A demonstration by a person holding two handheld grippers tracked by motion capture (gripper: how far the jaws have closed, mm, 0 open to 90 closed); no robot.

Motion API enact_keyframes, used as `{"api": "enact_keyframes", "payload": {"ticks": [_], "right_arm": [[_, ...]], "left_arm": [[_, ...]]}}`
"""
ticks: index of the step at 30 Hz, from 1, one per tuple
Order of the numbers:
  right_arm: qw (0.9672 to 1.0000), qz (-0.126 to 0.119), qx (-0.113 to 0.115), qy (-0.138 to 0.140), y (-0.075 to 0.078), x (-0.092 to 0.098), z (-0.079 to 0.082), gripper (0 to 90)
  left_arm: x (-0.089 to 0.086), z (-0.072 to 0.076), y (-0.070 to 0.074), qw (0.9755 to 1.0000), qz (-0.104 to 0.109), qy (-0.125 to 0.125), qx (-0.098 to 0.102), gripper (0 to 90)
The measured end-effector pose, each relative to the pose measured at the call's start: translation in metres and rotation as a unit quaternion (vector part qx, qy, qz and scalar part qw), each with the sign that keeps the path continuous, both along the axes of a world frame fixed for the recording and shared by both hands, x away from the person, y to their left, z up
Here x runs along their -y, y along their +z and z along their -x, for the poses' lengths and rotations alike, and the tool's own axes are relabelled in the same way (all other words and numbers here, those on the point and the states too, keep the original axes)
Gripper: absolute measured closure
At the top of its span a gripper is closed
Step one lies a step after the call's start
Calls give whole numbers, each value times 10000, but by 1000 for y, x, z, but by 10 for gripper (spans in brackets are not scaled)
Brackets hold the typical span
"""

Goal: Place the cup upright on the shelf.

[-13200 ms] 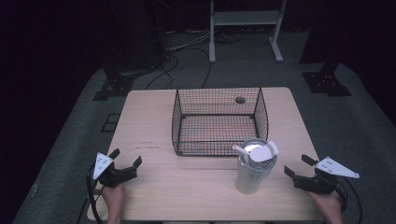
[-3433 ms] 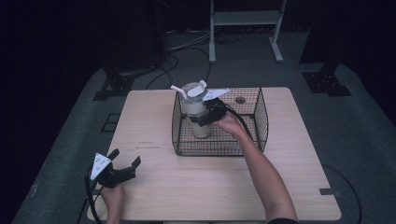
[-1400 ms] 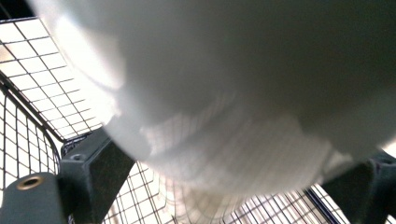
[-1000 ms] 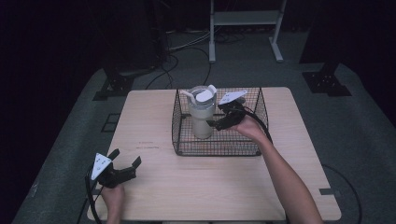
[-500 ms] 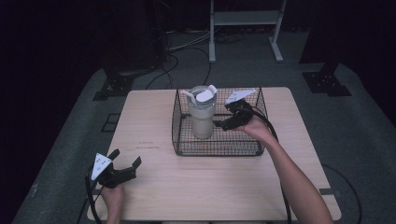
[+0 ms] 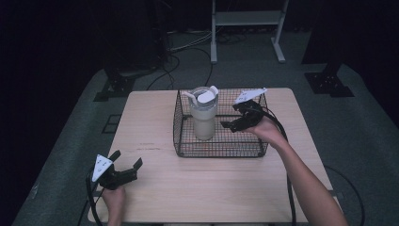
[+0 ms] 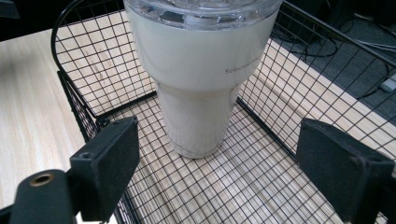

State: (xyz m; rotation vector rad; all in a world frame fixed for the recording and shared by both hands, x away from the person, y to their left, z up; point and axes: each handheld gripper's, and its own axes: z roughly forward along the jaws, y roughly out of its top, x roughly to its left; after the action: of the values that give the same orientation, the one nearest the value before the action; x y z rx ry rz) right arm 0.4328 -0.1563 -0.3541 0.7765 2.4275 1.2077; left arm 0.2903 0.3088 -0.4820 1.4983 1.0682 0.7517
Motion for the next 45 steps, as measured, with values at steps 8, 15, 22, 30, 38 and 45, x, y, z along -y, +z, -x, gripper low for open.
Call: {"api": "enact_keyframes", "payload": {"ticks": [8, 15, 22, 30, 38, 45], "right_arm": [[10000, -8, 1, 3, 5, 7, 7, 131], [10000, -34, 30, -1, 7, 12, 11, 132], [10000, -45, 30, 12, 10, 18, 18, 132], [9999, 7, 89, 98, 13, 20, 27, 133], [9998, 8, 124, 157, 15, 21, 34, 134], [9997, -43, 123, 206, 10, 26, 41, 134]], "left_arm": [[0, 0, 0, 10000, -6, 0, 2, 0], [0, 0, 0, 10000, -6, -1, 1, 0], [1, 0, 0, 10000, -21, 3, -10, 0], [1, 0, 0, 10000, 2, 15, -1, 0], [1, 0, 0, 10000, -38, 4, -5, 0], [1, 0, 0, 10000, -38, 6, -6, 0]]}}
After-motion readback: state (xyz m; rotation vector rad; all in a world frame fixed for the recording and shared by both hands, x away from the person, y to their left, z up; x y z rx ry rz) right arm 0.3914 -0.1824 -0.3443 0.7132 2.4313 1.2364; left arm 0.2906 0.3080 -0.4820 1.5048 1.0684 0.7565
